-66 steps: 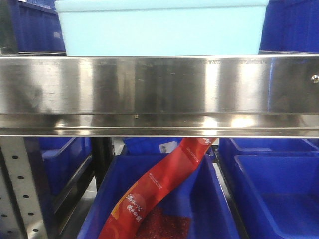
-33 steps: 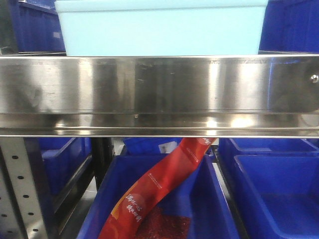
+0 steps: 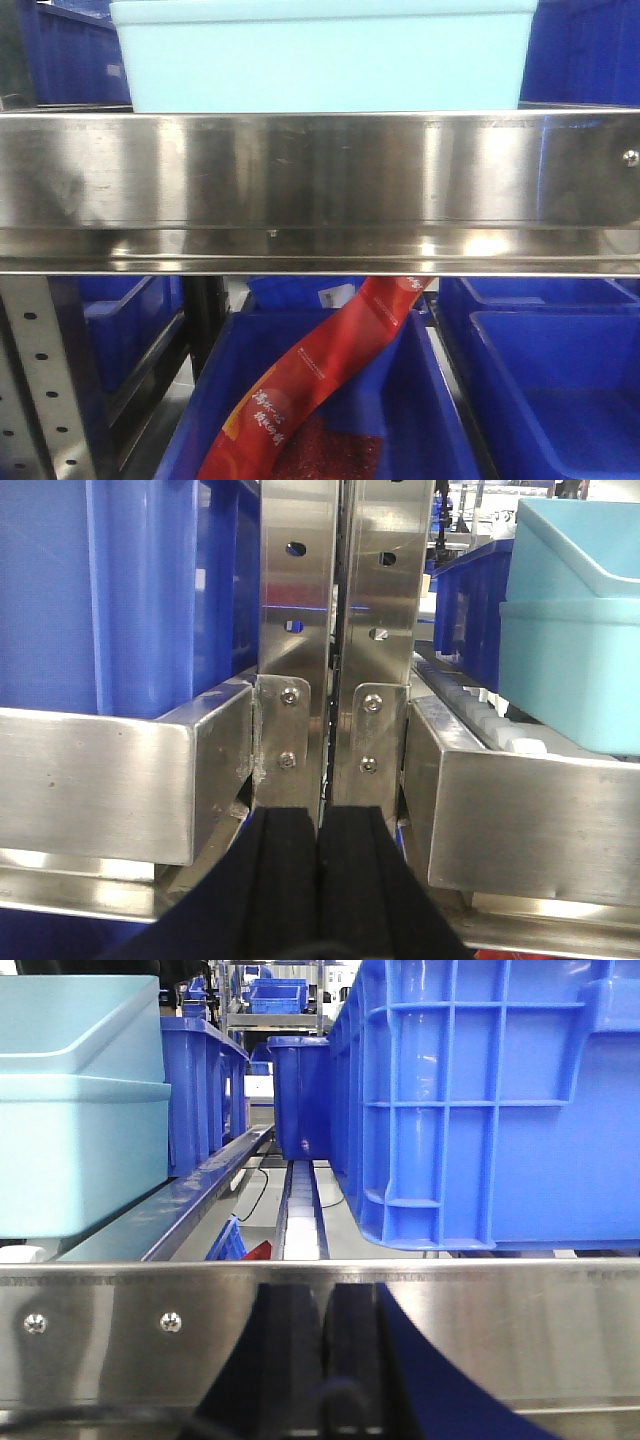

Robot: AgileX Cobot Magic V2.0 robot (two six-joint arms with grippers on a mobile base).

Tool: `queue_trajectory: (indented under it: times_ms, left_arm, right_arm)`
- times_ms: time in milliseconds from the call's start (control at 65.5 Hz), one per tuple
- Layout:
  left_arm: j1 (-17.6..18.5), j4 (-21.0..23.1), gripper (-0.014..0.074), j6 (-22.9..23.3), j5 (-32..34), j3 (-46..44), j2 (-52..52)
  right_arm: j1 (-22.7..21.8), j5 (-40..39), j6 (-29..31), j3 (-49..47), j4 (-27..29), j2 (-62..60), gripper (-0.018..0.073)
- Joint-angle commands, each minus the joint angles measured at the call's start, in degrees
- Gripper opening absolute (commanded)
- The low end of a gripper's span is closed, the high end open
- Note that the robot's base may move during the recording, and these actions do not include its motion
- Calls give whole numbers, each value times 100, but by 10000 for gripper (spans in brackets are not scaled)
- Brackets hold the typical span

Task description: Move two blue bins to right shelf middle

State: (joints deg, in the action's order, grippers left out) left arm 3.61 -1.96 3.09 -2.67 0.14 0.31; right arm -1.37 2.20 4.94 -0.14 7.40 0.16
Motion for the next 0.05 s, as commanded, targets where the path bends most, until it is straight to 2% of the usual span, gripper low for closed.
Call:
queue_trajectory:
  times_ms: [0, 31]
  left_arm:
    - [38, 43, -111, -9, 110, -14, -31]
    - [38, 43, -111, -9, 110, -14, -31]
  right_arm:
    - [-29, -135, 36, 14, 32, -16, -162]
    - [-29, -135, 36, 14, 32, -16, -162]
